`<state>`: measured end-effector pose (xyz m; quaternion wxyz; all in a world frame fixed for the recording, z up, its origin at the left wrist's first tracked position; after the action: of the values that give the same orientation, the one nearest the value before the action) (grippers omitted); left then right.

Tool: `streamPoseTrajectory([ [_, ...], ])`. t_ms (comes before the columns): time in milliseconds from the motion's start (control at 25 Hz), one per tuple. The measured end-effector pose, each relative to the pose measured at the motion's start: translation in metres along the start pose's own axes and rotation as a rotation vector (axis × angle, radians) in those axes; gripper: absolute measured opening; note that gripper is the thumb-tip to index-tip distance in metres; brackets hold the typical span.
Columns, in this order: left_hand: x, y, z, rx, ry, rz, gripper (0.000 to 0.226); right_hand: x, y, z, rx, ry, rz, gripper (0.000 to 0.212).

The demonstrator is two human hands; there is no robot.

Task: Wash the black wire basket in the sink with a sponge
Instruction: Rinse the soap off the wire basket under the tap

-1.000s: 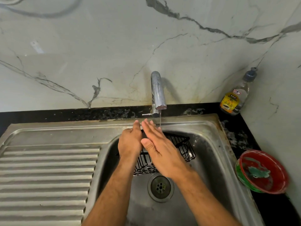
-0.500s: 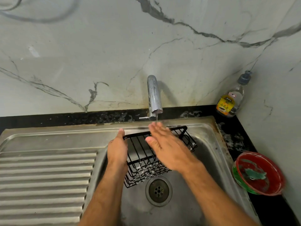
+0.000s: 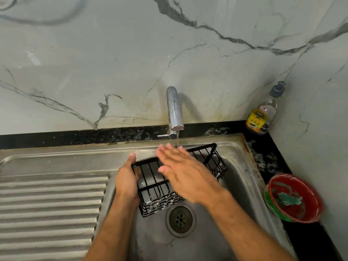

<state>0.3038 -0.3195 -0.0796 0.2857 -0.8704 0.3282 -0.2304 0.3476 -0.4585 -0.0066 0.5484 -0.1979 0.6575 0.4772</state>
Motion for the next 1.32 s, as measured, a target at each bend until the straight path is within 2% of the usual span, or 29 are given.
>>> streamPoseTrajectory([
  [40,0.001,-0.001,-0.006,-0.011,0.023,-0.019,0.055,-0.005,-0.030,-0.005,0.113,-0.012,-0.001,0.064],
  [120,-0.008,-0.001,-0.005,0.017,0.025,-0.026,0.044,-0.015,-0.081,-0.019,0.339,0.022,-0.036,0.062],
  [160,-0.010,0.001,-0.004,0.026,0.019,-0.036,0.045,-0.014,-0.078,-0.017,0.331,0.049,-0.071,0.058],
  [280,-0.008,0.009,0.005,0.012,0.065,-0.084,0.059,0.006,0.013,0.017,-0.005,0.036,-0.068,0.054],
  [320,-0.006,0.011,0.005,0.021,0.078,-0.101,0.059,0.011,0.032,0.019,-0.055,0.040,-0.056,0.056],
  [400,-0.011,0.011,0.005,0.035,0.036,-0.119,0.054,0.004,0.010,0.015,0.002,0.016,-0.071,0.057],
  [560,-0.019,0.005,-0.001,0.089,0.058,-0.170,0.053,-0.013,-0.096,-0.013,0.364,-0.018,0.024,0.050],
  [680,-0.019,0.000,-0.007,0.172,0.123,-0.180,0.071,-0.028,-0.103,-0.014,0.385,-0.242,0.258,0.024],
  [760,-0.018,0.000,-0.006,0.198,0.200,-0.140,0.068,-0.027,-0.093,-0.007,0.354,-0.192,0.252,0.018],
  [840,-0.036,-0.001,0.005,0.242,0.140,-0.020,0.056,-0.029,-0.079,0.000,0.287,-0.127,0.167,0.022],
  [880,-0.048,-0.007,0.012,0.309,0.032,0.135,0.049,-0.032,-0.073,0.003,0.265,-0.127,0.137,0.022],
  [960,-0.037,-0.019,0.017,0.454,-0.077,0.634,0.040,-0.040,-0.059,0.010,0.252,-0.127,0.097,0.019],
  [1000,-0.015,-0.020,0.013,0.520,-0.080,0.880,0.040,-0.041,-0.048,0.016,0.246,-0.105,0.075,0.017],
  [1040,0.009,-0.017,0.008,0.571,-0.054,1.007,0.043,-0.040,-0.037,0.023,0.224,-0.077,0.050,0.014],
  [1080,0.033,-0.015,-0.003,0.587,-0.014,1.012,0.047,-0.039,-0.024,0.029,0.186,-0.054,0.027,0.010],
  [1120,0.047,-0.014,-0.009,0.560,-0.004,0.922,0.053,-0.035,-0.014,0.035,0.140,-0.043,0.014,0.007],
  [1200,0.049,-0.019,-0.011,0.486,-0.127,0.662,0.062,-0.033,-0.011,0.036,0.091,-0.092,0.094,0.009],
  [1320,0.028,-0.021,-0.006,0.366,-0.303,0.534,0.063,-0.037,-0.039,0.009,0.206,-0.259,0.383,0.041],
])
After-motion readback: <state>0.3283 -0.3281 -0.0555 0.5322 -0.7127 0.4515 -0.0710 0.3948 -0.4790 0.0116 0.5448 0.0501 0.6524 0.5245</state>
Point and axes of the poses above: each hand's wrist, its own z-axis towards the middle knuckle, its own x-axis out of the palm, y = z × x, the point moved 10 cm from there along z, towards the middle knuckle, and after that the axes turned 12 degrees about -x, right-handed, at the moved point
